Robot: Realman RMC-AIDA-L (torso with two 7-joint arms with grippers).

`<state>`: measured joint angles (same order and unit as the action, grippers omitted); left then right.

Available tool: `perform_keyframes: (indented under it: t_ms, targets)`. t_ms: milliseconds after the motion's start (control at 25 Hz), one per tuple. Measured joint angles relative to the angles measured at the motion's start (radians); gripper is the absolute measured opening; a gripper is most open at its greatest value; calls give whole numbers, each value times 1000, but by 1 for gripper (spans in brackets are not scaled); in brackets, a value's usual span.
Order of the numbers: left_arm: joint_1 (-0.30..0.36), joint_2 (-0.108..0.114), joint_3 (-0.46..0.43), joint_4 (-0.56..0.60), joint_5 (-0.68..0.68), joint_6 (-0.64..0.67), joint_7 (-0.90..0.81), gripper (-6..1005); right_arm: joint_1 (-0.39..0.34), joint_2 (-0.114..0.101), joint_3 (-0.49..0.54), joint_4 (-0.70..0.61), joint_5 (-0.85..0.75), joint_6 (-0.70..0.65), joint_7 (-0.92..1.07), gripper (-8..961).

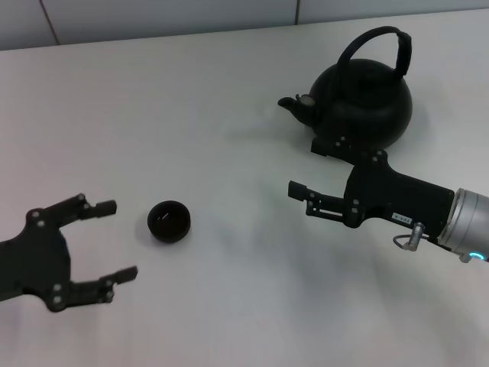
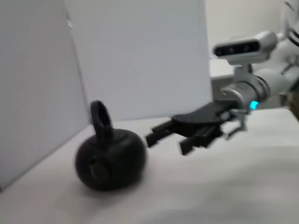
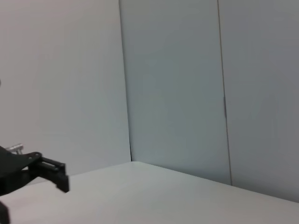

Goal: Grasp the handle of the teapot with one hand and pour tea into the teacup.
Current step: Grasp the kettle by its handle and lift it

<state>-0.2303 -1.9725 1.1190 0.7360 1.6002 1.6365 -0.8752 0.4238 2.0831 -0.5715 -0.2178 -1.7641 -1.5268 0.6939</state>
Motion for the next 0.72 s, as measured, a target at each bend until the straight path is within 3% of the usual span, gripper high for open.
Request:
perform_keyframes:
  t_ms: [200, 440, 480, 680, 720]
  targets:
    - [-30, 14, -64, 6, 120, 93, -4, 785, -2, 0, 0, 0, 0, 5, -6, 825]
    - [-36, 9, -108, 6, 138, 122, -17, 769, -23, 2, 37, 9, 0, 4, -62, 825]
    - [-40, 1, -138, 6, 139, 123, -73, 766, -29, 2, 43, 10, 0, -1, -65, 825]
    - [-60, 1, -156, 8, 154, 114, -182, 703, -37, 1, 50, 11, 0, -4, -65, 825]
    - [-60, 1, -156, 8, 154, 114, -182, 730, -37, 1, 50, 11, 0, -4, -65, 825]
